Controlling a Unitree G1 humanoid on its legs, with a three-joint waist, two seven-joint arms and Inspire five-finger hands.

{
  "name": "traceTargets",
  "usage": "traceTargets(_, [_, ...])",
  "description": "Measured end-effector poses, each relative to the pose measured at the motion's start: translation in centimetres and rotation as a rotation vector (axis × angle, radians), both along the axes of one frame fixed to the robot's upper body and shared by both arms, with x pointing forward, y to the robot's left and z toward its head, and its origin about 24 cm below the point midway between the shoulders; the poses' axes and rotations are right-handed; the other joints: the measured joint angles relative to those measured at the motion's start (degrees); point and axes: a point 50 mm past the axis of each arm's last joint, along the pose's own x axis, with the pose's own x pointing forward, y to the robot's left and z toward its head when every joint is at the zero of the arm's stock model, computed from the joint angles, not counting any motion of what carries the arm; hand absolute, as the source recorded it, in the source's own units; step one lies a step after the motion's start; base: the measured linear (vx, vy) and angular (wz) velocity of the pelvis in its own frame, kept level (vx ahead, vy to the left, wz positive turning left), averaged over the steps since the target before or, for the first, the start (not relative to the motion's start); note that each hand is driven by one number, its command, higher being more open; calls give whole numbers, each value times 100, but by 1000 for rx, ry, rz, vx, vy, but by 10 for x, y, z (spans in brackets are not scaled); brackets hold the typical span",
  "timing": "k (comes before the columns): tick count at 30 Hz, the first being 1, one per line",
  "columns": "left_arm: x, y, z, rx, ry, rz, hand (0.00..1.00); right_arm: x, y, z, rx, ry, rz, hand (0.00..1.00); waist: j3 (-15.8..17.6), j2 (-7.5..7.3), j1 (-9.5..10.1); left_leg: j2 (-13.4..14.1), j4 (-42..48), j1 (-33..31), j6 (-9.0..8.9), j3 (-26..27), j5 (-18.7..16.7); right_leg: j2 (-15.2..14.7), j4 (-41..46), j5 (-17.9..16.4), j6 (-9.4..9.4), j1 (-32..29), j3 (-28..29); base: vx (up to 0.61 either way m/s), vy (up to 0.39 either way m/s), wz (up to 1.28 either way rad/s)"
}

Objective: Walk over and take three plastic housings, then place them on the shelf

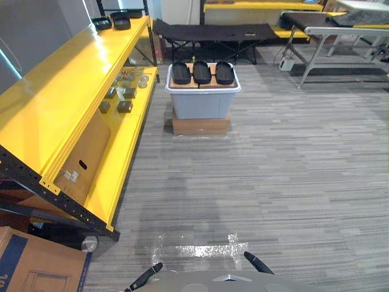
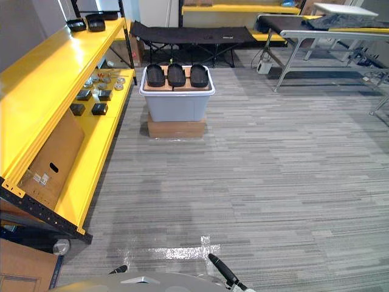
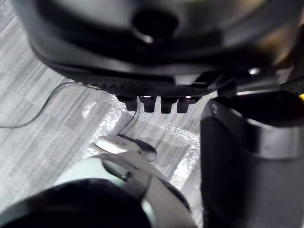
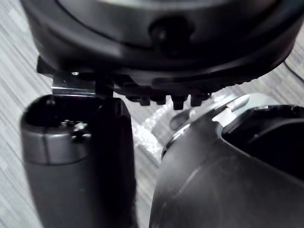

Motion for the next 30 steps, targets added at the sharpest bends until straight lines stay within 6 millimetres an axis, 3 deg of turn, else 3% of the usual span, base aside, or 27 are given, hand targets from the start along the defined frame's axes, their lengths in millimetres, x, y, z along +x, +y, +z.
traceTargets(2, [11,1,1,34,-33,-30,100,5,-1,0,-56,-22,-1,100,-12,-6,-13,-4,-77,69,-58,-15,-2,0,-22,1,7,57,-124,0,0,0])
traceTargets(4, [23,1,2,59,-64,-48,100,25,0,3,-96,-91,39,100,9,-9,-29,-22,-157,31,-106,12,32,-7,-54,23,44,-20,-120,8,17,-8])
traceTargets(13, [69,-13,15,91,-302,-22,100,91,7,22,-273,-312,475,100,134,-85,6,-101,-281,-85,-95,-97,129,-71,-78,25,49,-142,-259,-6,2,6])
traceTargets(18, [73,-15,19,153,-352,-17,100,104,5,31,-323,-407,420,100,187,-75,1,-110,-282,-89,-94,-132,129,-82,-55,22,53,-148,-284,0,3,3])
traceTargets(26, [89,-14,37,278,-548,11,100,103,3,38,-353,-522,322,100,192,-81,3,-125,-248,-82,-65,-92,97,-133,140,-47,131,-216,-271,-24,6,-1])
traceTargets(28, [98,-15,43,279,-593,-1,100,100,6,38,-357,-529,311,100,256,-115,-26,-109,119,-228,202,-86,-192,-304,1219,-499,323,-652,-291,-66,61,0])
traceTargets(29, [104,-18,46,283,-617,-29,100,97,7,38,-355,-526,305,100,283,-145,-19,-57,495,-432,376,-49,-429,-479,2381,-608,324,-1258,-352,-63,69,-12])
traceTargets(30, [107,-18,48,291,-631,-47,100,97,8,38,-348,-529,297,100,286,-133,-16,-47,674,-526,405,-26,-515,-621,3059,-592,306,-1615,-417,-92,101,-15])
